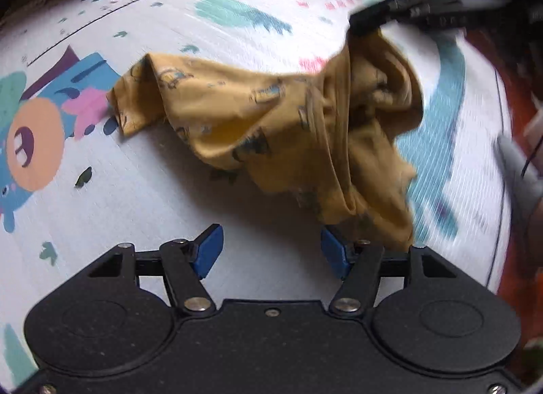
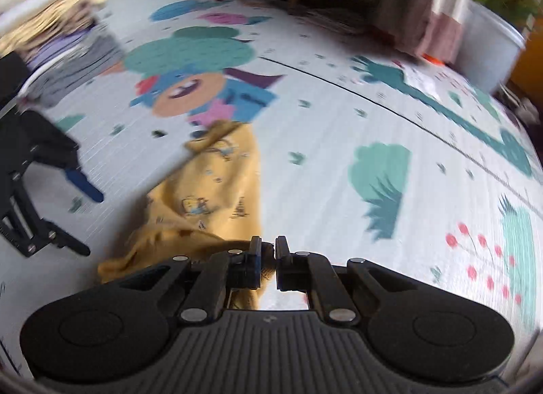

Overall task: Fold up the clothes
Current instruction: 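Grasp the shirt hem with the left gripper while the right gripper grasps another edge, then lift the shirt with both grippers and shake it open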

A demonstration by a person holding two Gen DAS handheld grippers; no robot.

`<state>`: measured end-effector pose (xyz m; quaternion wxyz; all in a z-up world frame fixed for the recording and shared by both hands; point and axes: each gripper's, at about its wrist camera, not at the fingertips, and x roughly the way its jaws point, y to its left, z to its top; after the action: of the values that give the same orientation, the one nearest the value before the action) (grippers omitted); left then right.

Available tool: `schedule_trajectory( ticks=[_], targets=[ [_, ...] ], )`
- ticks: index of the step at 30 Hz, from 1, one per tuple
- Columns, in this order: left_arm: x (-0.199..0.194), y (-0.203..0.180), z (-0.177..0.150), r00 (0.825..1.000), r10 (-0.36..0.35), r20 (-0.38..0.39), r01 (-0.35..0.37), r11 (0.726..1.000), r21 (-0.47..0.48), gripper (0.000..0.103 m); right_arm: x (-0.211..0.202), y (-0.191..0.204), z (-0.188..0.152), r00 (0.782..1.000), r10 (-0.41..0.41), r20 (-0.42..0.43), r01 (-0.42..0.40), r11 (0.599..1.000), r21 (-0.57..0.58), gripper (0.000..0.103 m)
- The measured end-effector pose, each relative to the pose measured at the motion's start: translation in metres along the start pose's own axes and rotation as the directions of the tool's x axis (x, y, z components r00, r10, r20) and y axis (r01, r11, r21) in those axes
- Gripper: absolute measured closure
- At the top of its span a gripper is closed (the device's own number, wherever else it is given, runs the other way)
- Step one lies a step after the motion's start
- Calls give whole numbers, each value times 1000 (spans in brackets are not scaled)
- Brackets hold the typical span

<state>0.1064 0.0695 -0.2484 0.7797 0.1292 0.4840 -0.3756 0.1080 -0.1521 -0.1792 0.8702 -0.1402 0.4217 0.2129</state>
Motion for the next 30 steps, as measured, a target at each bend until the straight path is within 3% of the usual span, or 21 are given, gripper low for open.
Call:
schedule_trajectory(
  ticks=[4,7,13,18,20,21,26,30],
  targets=[
    [1,-29,12,999,-19,28,16,992,124,40,0,-12,1,1000,9,0,-9,999,46,93],
    [8,-48,17,1000,-15,22,12,991,131,40,2,-13,14,999,31,9,-31,998,57,93],
    [29,-35,24,999,-9,-41,8,999,-42,41,-3,-16,46,995,76,61,-80,995,67,93],
    [45,-22,30,995,-16,-94,0,985,-174,63,-11,-19,58,992,96,88,-102,993,66,93],
    [44,-18,38,994,-5,-110,-10,991,-134,91,-16,-21,62,990,101,96,-108,992,70,94],
    [41,-16,44,993,0,-118,-12,994,-105,94,-18,-23,64,990,100,99,-108,992,71,94],
    [-31,5,103,998,69,12,-70,996,54,98,-47,-39,86,987,63,150,-70,997,39,95],
    [-110,8,148,975,167,147,-190,969,160,98,-90,-55,118,976,18,218,-15,1000,-19,95]
  ],
)
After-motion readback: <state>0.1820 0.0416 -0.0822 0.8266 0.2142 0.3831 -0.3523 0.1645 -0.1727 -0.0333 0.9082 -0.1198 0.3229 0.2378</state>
